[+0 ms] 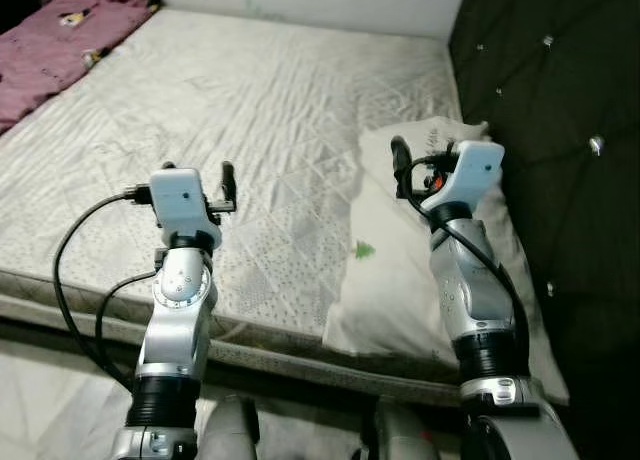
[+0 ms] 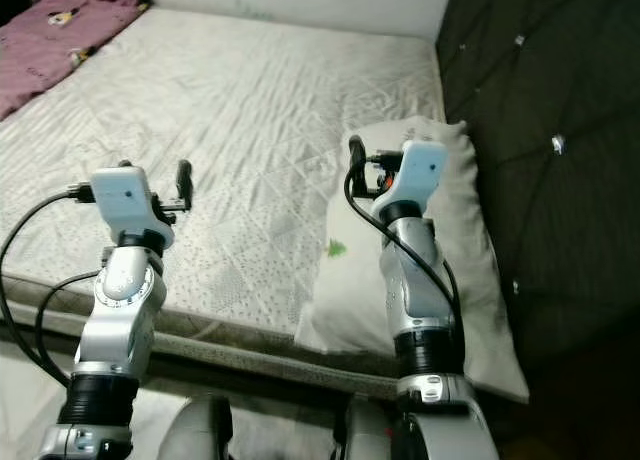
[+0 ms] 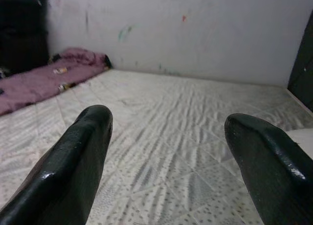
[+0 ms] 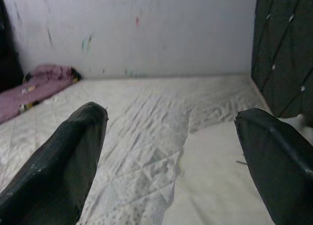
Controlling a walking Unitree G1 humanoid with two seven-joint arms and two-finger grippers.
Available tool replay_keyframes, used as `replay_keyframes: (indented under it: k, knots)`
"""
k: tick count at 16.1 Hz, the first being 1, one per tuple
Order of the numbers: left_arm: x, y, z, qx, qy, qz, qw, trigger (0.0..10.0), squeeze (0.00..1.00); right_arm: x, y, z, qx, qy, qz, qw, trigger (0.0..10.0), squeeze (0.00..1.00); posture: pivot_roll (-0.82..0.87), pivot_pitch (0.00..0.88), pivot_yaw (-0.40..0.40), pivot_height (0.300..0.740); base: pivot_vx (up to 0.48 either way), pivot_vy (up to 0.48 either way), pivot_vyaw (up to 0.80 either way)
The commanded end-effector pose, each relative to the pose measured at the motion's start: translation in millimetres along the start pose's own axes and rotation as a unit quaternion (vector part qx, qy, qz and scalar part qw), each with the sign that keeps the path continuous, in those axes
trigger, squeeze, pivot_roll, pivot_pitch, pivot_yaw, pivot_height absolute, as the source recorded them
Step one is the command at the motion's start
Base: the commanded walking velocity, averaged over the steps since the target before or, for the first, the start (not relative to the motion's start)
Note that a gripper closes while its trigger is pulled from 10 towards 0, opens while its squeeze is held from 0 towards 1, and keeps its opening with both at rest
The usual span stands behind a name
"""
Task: Clean up the room
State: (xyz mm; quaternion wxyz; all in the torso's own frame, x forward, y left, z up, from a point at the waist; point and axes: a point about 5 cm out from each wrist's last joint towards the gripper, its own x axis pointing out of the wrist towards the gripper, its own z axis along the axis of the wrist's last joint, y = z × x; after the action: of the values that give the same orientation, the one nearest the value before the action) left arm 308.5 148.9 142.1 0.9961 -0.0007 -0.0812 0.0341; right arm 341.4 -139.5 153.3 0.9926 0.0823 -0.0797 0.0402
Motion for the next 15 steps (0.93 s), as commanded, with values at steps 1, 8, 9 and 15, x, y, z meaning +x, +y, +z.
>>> replay_keyframes:
  k: [1,8,9,15]
  knots:
    - [-3.1,-0.5,1.7,-0.004,-0.001,-0.008,1.000,10.0,0.00,-2.5,5.4,1.5,-0.004,0.000,0.006,1.000,10.0,0.00,0.04,0.000,-0.017,0.731,0.000,0.000,0.00]
    - [-18.6,3.3,-2.1,0.028,0.013,-0.007,1.000,10.0,0.00,-22.7,8.4,-13.0,-0.009,0.028,0.004,1.000,10.0,0.00,0.04,0.000,0.003,0.740,0.000,0.000,0.00]
    - [-18.3,1.4,-3.2,0.032,0.017,-0.002,0.999,10.0,0.00,-23.5,6.8,-14.8,-0.010,0.032,0.001,0.999,10.0,0.00,0.04,0.000,0.004,0.740,0.000,0.000,0.00]
    - [-29.2,-14.6,1.2,-0.014,0.003,-0.082,0.996,10.0,0.00,-34.1,4.3,-22.0,-0.019,0.053,-0.006,0.998,10.0,0.00,0.03,0.000,-0.006,0.740,0.000,0.000,0.00]
